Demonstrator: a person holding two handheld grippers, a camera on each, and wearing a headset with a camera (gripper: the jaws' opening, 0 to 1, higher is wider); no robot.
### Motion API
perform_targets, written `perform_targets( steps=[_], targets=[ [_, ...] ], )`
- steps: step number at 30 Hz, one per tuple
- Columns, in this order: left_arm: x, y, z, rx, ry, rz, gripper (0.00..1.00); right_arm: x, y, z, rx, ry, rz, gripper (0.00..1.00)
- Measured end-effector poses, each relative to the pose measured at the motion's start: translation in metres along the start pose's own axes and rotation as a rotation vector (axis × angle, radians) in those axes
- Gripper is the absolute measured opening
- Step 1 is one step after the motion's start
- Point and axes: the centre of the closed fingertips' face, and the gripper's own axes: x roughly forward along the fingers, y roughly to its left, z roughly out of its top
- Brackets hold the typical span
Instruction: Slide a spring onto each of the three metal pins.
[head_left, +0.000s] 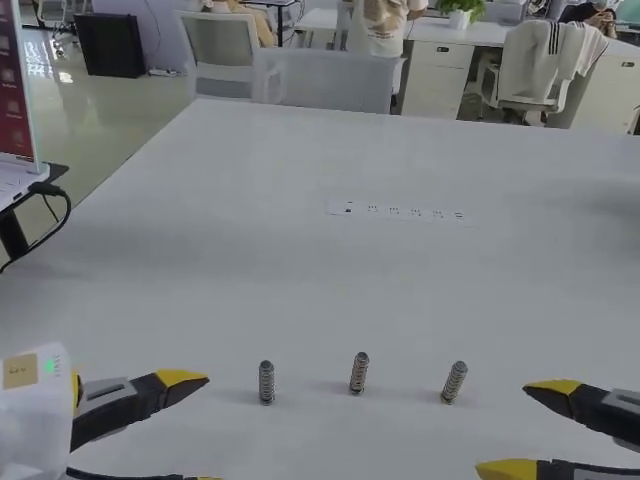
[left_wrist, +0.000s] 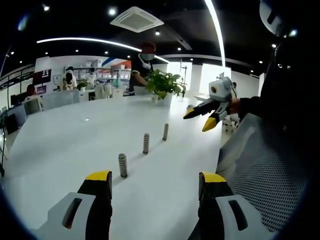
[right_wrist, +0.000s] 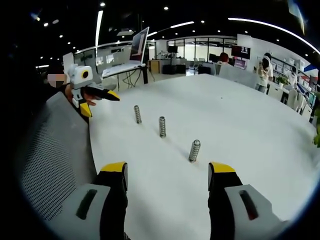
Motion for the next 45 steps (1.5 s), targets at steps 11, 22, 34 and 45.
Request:
perform_targets(
  steps=[11, 22, 34, 45],
  targets=[
    [-0.001, 0.002, -0.002, -0.017, 0.002, 0.013, 0.70, 0.001, 0.000, -0.003, 0.014, -0.037, -0.005, 0.90],
    [-0.001, 0.003, -0.006, -0.042, 0.002, 0.025, 0.77, 0.001, 0.000, 0.001, 0.019, -0.060, -0.009, 0.96],
    [-0.001, 0.008, -0.010, -0.070, -0.001, 0.046, 0.91, 0.003, 0.000, 0.001, 0.034, -0.055, -0.012, 0.97],
    [0.001, 0.010, -0.010, -0.091, -0.006, 0.052, 0.98, 0.004, -0.003, 0.001, 0.044, -0.059, -0.021, 0.97]
  ],
)
